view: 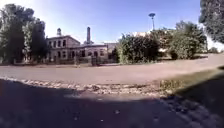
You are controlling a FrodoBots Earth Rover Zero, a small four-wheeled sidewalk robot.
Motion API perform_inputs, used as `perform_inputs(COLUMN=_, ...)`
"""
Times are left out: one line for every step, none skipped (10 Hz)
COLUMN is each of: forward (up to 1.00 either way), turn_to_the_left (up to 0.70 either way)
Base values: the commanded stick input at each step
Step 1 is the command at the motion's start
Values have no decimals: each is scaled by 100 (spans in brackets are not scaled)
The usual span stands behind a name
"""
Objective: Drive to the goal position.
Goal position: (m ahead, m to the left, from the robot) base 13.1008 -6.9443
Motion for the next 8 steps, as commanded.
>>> perform_inputs(forward=70, turn_to_the_left=0)
perform_inputs(forward=70, turn_to_the_left=0)
perform_inputs(forward=70, turn_to_the_left=0)
perform_inputs(forward=70, turn_to_the_left=0)
perform_inputs(forward=70, turn_to_the_left=0)
perform_inputs(forward=70, turn_to_the_left=0)
perform_inputs(forward=70, turn_to_the_left=0)
perform_inputs(forward=70, turn_to_the_left=0)
